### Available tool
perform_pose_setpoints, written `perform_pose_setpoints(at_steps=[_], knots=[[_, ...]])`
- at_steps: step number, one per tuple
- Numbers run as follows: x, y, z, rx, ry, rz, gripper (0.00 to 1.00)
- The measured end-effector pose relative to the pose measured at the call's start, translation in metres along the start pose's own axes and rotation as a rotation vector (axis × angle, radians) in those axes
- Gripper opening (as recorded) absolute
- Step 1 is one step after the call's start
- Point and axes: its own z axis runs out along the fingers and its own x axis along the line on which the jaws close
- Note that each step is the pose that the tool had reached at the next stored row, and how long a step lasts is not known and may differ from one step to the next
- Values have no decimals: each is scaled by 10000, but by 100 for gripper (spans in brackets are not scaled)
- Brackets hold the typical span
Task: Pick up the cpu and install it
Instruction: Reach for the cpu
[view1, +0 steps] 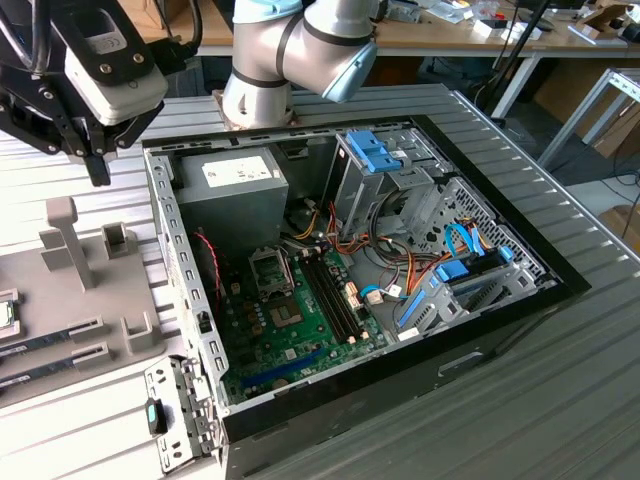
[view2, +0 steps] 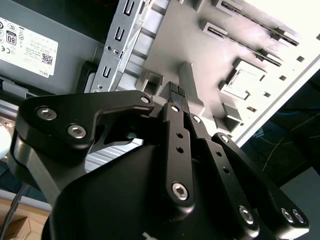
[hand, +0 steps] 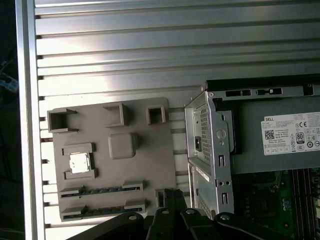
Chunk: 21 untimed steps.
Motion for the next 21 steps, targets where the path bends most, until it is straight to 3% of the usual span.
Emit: perform_pose_setpoints(at_steps=[21], knots=[[59,-4,0,0,1,0,11]])
